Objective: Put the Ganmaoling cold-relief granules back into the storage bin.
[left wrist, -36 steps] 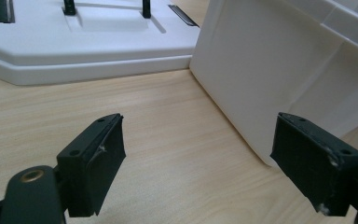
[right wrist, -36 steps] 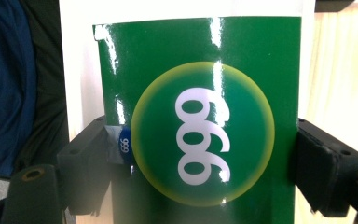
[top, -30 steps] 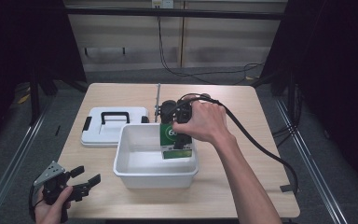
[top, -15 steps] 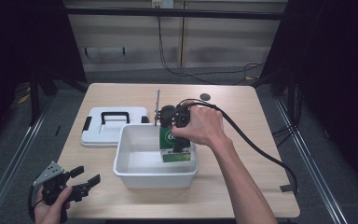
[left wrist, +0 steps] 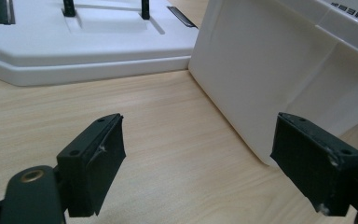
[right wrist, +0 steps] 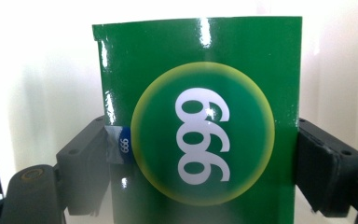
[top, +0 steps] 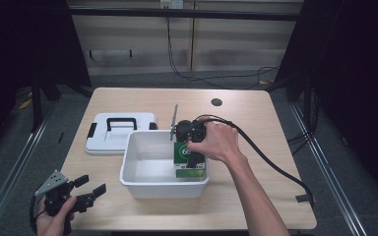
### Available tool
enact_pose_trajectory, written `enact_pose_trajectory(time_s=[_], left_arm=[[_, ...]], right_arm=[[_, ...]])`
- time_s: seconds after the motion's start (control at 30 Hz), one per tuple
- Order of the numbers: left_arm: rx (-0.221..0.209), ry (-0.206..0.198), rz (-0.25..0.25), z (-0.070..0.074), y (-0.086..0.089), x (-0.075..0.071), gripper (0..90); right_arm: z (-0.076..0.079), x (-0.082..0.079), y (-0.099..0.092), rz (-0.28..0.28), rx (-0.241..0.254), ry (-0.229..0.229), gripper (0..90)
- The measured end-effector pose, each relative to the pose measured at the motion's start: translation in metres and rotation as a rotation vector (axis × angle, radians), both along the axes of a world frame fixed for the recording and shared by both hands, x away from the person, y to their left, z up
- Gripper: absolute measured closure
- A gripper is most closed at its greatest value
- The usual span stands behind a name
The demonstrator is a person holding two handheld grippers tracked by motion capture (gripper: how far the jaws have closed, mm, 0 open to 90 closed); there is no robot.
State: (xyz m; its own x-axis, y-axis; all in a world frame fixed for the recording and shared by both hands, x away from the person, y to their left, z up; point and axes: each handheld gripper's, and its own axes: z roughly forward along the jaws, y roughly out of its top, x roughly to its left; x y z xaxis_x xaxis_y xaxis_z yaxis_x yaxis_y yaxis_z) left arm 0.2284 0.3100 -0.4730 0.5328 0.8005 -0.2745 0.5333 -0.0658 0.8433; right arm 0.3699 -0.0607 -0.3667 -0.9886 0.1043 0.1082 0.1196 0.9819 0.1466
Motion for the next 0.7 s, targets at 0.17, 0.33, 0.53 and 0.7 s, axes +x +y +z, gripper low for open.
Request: enact_pose_trajectory(time_s=[0.17,0.33,0.53,0.7], left_arm=[[-0.003,0.0,0.002,0.0,0.0,0.0,16.7],[-0.005,0.002,0.002,0.0,0.0,0.0,16.8],[-0.004,-0.001,0.004,0.0,0.0,0.0,16.8],[-0.003,-0.002,0.001,0.0,0.001,0.0,16.8]], right_arm=[[-0.008,0.001,0.002,-0.005,-0.011,0.0,15.6],[-0.014,0.002,0.004,0.003,-0.019,-0.001,15.4],[-0.024,0.002,0.005,0.005,-0.033,-0.008,15.3],[-0.034,0.003,0.007,-0.002,-0.042,-0.009,15.2]])
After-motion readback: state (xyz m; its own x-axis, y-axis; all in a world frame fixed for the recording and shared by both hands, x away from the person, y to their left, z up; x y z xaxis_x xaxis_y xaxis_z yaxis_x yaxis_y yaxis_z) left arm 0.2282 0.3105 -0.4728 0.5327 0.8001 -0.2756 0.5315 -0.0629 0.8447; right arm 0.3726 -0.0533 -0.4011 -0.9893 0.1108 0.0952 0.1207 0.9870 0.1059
